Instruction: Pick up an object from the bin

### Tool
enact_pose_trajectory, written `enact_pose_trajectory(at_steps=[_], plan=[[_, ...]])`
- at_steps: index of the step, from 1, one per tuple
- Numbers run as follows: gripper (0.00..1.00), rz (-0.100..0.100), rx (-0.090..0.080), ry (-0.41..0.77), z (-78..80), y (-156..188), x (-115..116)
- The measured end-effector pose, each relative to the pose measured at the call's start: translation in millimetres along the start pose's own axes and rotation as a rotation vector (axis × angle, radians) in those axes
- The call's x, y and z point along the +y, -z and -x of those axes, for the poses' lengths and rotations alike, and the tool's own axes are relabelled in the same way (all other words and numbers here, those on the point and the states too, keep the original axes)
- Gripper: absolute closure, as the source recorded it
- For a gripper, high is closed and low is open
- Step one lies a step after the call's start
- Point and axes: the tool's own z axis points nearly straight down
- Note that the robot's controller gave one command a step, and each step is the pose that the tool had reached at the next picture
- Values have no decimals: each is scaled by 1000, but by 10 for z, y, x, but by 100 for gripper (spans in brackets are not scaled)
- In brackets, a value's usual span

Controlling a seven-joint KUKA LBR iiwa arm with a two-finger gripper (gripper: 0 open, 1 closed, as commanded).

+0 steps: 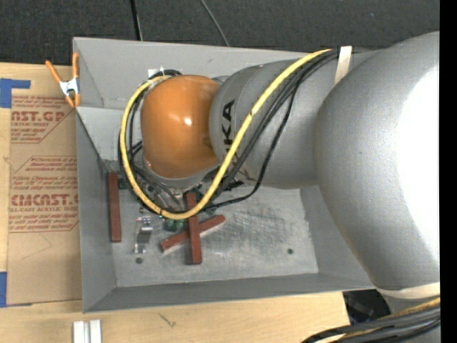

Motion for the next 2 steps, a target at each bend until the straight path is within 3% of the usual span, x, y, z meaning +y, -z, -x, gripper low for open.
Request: enact_pose_trajectory(at_steps=[1,2], plan=[[0,2,-7,-2,23,39,-10],[0,3,-12,73,102,-424,-378]])
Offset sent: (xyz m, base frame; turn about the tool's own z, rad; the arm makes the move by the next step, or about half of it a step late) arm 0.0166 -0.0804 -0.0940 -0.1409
